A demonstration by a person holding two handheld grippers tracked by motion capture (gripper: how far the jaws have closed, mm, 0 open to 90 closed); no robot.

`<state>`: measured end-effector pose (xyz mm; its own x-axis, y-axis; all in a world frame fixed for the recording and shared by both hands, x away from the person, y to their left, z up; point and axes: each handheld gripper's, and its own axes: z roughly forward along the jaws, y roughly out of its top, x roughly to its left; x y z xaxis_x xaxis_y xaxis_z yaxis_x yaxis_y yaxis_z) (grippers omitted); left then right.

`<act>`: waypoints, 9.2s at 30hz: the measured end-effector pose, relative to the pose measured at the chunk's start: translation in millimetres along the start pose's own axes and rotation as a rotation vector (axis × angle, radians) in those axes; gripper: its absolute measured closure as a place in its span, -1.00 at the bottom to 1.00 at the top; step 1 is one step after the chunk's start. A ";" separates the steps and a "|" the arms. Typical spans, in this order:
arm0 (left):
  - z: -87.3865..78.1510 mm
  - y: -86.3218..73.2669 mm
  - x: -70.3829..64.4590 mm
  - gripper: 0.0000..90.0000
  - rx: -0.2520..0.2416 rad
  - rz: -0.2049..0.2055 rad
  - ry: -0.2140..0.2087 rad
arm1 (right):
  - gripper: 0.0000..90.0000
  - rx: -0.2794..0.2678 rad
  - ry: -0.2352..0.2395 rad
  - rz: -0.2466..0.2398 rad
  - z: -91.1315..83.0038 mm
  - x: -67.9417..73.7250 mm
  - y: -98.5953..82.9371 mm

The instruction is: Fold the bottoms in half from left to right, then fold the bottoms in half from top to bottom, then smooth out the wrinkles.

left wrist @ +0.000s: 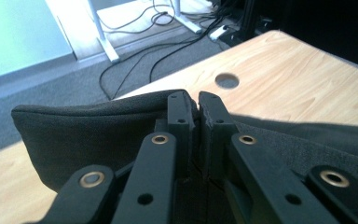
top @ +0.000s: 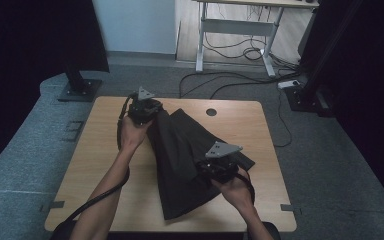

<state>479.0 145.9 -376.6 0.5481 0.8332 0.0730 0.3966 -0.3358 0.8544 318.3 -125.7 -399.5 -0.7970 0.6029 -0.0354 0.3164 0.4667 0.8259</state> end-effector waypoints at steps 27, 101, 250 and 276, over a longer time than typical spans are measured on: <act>162.5 -33.9 -56.9 0.84 0.197 0.036 0.010 | 0.79 0.109 -0.074 0.257 39.0 -81.6 -106.3; 33.8 -170.8 -96.1 -0.68 0.229 0.024 -0.127 | 0.28 0.227 -0.349 0.371 15.7 -163.8 -105.9; 28.9 -175.3 11.3 -0.82 0.296 -0.082 0.007 | -0.97 0.218 -0.313 0.369 103.7 -112.1 -116.5; -48.1 -223.2 -33.0 -0.69 0.267 -0.110 -0.097 | -0.95 0.224 -0.247 0.312 51.1 -32.5 -148.5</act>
<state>337.0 214.5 -544.9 0.5540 0.8293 -0.0733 0.6302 -0.3602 0.6878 323.5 -181.5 -549.8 -0.5074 0.8607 0.0403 0.6472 0.3499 0.6772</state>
